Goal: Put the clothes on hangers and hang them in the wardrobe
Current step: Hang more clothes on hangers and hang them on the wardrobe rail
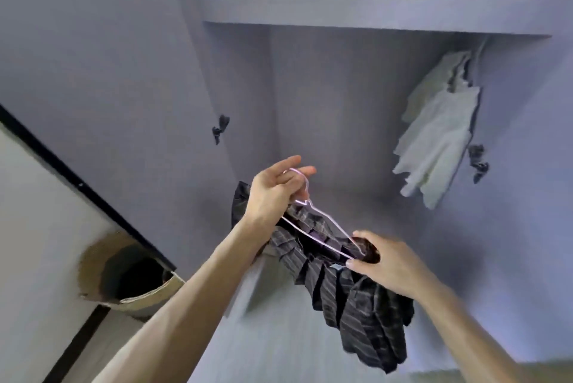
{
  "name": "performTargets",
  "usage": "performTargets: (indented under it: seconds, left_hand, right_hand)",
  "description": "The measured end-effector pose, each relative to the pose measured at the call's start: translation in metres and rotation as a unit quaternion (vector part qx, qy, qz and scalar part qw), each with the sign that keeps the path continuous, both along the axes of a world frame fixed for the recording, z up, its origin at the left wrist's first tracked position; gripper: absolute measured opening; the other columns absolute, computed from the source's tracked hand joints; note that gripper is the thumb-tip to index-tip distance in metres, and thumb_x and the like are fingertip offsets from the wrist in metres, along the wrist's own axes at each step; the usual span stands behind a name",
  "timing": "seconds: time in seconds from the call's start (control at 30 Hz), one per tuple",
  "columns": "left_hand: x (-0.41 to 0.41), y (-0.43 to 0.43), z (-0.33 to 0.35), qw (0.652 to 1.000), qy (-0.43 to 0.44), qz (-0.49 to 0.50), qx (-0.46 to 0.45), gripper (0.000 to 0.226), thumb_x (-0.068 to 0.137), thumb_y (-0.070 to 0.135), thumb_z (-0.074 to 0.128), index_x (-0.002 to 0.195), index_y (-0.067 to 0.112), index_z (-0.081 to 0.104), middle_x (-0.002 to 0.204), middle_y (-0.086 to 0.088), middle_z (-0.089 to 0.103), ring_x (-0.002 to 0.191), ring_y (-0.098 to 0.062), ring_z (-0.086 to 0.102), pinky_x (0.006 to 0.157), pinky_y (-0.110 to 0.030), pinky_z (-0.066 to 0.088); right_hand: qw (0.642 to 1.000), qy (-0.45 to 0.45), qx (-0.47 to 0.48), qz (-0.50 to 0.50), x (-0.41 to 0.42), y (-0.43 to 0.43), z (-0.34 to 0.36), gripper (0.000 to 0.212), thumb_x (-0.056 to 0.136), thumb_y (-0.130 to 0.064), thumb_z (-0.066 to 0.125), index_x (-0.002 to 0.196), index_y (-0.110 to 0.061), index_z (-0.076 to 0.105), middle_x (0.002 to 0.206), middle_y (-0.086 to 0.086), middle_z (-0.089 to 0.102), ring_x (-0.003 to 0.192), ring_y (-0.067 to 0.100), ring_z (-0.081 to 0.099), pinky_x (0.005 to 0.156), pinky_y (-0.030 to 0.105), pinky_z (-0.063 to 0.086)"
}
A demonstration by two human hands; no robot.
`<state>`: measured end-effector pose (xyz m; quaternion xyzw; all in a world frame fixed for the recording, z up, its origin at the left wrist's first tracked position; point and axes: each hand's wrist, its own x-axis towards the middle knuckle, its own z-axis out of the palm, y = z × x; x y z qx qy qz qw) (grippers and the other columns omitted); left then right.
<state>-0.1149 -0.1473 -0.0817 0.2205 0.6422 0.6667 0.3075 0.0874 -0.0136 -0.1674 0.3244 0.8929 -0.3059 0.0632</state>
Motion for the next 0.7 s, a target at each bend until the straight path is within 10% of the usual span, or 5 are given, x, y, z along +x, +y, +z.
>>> performTargets:
  seconds: [0.17, 0.4, 0.7]
  left_hand:
    - [-0.018, 0.052, 0.021, 0.994, 0.014, -0.100, 0.030, 0.037, 0.094, -0.009, 0.053, 0.128, 0.004, 0.059, 0.085, -0.005, 0.074, 0.093, -0.023, 0.064, 0.063, -0.022, 0.050]
    - [-0.036, 0.105, 0.058, 0.962, 0.097, -0.253, -0.021, 0.051, 0.095, 0.001, 0.060, 0.143, 0.012, 0.048, 0.125, 0.001, 0.069, 0.076, -0.017, 0.070, 0.065, -0.017, 0.050]
    - [-0.044, 0.180, 0.092, 0.895, 0.226, -0.379, -0.065, 0.074, 0.094, -0.002, 0.060, 0.154, 0.029, 0.030, 0.146, -0.002, 0.048, 0.094, -0.021, 0.074, 0.091, -0.039, 0.056]
  right_hand:
    - [0.989, -0.036, 0.126, -0.066, 0.014, -0.002, 0.005, 0.026, 0.100, -0.047, 0.047, 0.097, -0.021, 0.048, 0.082, -0.006, 0.050, 0.092, 0.023, 0.055, 0.078, 0.036, 0.048]
    - [0.978, -0.044, 0.158, -0.127, 0.000, -0.011, 0.021, 0.022, 0.097, -0.046, 0.047, 0.088, -0.027, 0.041, 0.081, -0.002, 0.050, 0.071, 0.022, 0.049, 0.061, 0.032, 0.041]
    - [0.979, 0.023, 0.000, -0.203, -0.016, 0.032, 0.042, 0.025, 0.097, -0.037, 0.056, 0.084, -0.015, 0.050, 0.063, -0.004, 0.061, 0.051, 0.011, 0.058, 0.064, 0.037, 0.052]
